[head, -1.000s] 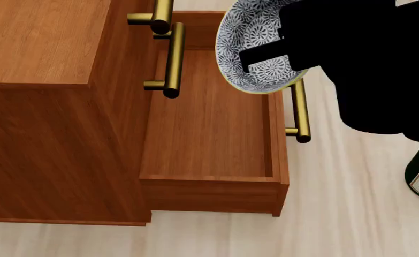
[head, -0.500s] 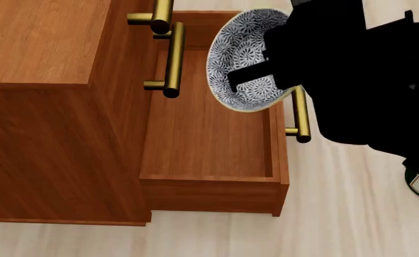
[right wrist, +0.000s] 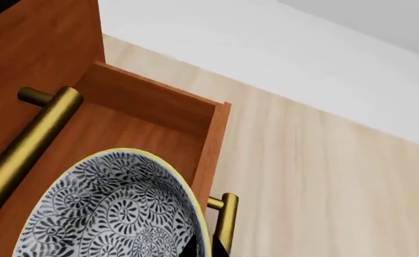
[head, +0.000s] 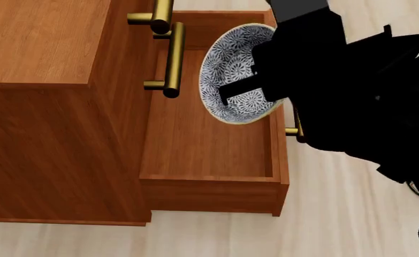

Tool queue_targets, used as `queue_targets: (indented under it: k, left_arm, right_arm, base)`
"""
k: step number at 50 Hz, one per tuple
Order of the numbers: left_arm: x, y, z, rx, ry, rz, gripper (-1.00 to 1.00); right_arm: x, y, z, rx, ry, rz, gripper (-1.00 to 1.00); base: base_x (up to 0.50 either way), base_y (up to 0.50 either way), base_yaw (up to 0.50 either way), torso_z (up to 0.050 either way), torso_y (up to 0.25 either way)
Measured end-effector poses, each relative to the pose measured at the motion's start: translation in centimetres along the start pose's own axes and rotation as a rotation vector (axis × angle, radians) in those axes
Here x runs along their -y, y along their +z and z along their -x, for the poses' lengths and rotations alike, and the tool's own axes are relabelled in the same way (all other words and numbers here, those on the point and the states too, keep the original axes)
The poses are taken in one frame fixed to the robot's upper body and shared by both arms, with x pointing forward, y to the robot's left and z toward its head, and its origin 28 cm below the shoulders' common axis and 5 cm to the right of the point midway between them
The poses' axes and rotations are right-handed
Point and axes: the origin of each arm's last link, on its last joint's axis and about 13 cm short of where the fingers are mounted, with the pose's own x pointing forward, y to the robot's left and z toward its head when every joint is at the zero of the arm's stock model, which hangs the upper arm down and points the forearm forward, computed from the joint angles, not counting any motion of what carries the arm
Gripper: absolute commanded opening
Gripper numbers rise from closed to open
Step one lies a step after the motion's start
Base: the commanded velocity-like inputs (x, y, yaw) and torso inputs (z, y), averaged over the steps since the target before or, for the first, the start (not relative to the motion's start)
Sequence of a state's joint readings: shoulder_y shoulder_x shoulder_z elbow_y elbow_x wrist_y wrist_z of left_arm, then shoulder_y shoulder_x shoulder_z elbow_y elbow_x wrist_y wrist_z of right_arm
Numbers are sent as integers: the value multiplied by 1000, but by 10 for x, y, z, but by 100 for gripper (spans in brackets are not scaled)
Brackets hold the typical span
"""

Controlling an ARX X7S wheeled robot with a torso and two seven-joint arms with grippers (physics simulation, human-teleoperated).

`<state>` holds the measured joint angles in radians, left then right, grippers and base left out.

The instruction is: Put the bowl in the bottom drawer of the cabinet.

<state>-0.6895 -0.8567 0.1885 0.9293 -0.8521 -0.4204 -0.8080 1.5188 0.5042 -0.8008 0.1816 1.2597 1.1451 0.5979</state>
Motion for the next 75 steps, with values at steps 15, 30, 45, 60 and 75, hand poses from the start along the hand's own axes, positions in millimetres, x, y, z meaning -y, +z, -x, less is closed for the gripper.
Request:
queue_targets:
  k: [15, 30, 45, 60, 75]
  left_arm:
    - [-1, -1, 1, -2, 2, -2, 100]
    - [-1, -2, 0, -3, 4, -4, 100]
    - [-1, -1, 0, -3, 3, -6, 100]
    - [-1, -2, 1, -6, 4, -8, 100]
    - [-3, -3, 2, -10, 10, -13, 100]
  right_arm:
    - [-7, -6, -8, -17, 21, 13, -100]
    - [-12, -11, -16, -33, 36, 24, -100]
    - [-19, -17, -25, -49, 51, 27, -100]
    - [-25, -21, -37, -61, 65, 25, -100]
    - [-33, -24, -49, -73, 81, 25, -100]
  base:
    - [0, 0, 0, 0, 0]
    - [0, 0, 0, 0, 1]
    - [0, 0, 0, 1, 0]
    - [0, 0, 0, 0, 1]
    - [0, 0, 0, 0, 0]
